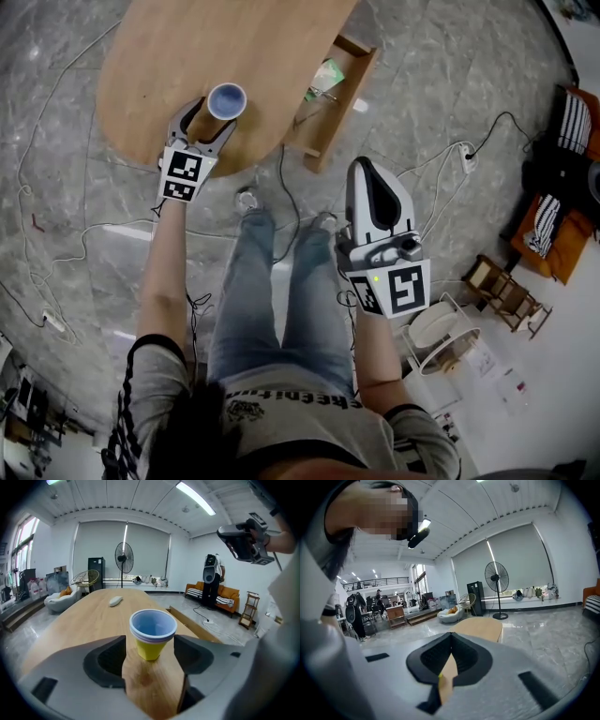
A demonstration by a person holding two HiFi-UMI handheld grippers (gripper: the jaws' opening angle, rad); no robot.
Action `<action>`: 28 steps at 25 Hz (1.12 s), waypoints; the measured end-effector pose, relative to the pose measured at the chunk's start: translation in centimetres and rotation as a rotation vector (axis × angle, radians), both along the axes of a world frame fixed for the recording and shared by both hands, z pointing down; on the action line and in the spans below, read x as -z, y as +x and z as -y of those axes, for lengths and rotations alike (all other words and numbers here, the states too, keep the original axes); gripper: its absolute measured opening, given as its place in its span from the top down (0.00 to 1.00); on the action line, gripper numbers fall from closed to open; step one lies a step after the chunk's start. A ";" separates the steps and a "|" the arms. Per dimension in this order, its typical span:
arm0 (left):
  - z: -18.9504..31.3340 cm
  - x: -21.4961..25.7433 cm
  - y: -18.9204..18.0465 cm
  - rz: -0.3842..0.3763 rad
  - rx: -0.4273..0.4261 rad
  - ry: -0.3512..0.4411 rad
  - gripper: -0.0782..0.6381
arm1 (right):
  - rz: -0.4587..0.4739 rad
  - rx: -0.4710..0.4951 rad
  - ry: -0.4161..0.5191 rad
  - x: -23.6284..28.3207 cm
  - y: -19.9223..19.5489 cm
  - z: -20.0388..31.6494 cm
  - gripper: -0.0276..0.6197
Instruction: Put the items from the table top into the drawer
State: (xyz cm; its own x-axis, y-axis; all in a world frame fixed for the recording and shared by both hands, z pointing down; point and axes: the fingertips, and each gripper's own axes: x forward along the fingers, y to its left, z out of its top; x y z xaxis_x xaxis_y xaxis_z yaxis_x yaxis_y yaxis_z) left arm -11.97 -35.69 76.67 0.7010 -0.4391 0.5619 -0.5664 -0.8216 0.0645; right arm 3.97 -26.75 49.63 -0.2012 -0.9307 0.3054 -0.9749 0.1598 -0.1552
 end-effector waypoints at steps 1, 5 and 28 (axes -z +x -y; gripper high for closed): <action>0.2 -0.2 0.4 0.001 -0.006 0.002 0.49 | 0.004 0.002 -0.007 -0.5 0.1 0.0 0.96; 0.7 -0.3 1.6 0.004 -0.016 0.024 0.49 | 0.022 0.013 -0.025 -1.9 0.5 0.0 0.96; -6.8 5.2 13.3 -0.177 0.083 0.082 0.57 | 0.030 0.097 0.012 -0.7 10.1 -3.1 0.96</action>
